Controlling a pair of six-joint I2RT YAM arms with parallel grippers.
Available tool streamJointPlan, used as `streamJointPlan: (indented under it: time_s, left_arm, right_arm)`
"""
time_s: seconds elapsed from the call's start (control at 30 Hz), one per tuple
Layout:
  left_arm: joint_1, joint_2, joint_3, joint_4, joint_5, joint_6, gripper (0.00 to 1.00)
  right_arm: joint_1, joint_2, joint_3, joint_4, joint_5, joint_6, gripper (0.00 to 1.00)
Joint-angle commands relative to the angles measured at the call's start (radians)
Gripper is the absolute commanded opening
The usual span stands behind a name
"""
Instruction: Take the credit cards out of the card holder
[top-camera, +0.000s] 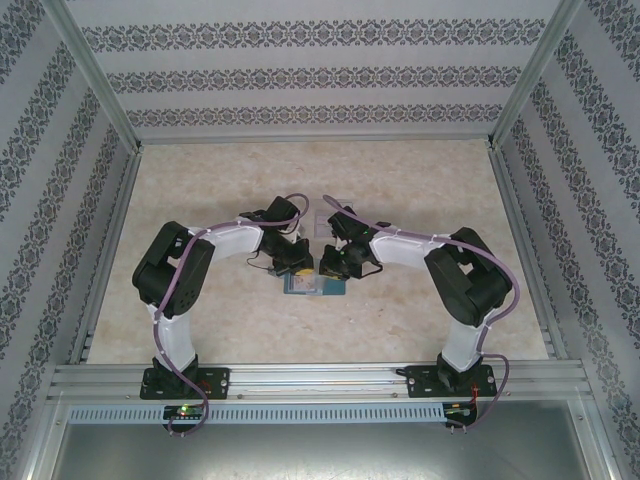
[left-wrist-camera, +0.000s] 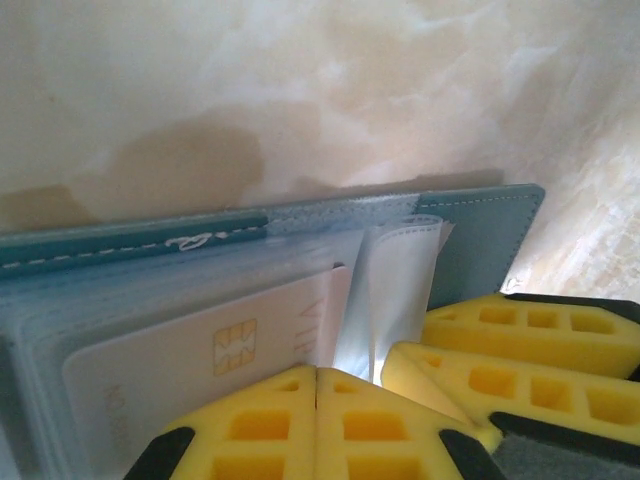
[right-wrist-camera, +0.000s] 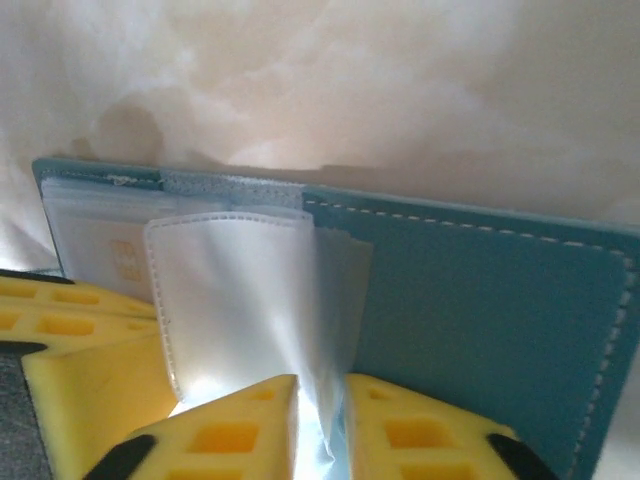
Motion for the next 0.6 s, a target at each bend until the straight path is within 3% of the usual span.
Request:
streamJointPlan:
  time_s: [0.0,0.17,0.57]
  left_arm:
    - [-0.015,0.003,0.027,-0.048,-0.001,0.020,0.05]
    - [-0.024,-0.002,0.051,-0.055,-0.001,0.017,0.05]
    - [-0.071,0.026,0.118,-0.046,0.014,-0.009,0.05]
  right_arm:
    - [-0.019,-0.070,-0.028,0.019,0.012,0.014,0.28]
    - [-0.056,-0.152,-0.066,0.018,0.036,0.026,0.32]
    - [-0.162,-0.284,-0.153,-0.003,0.060,0.012,0.33]
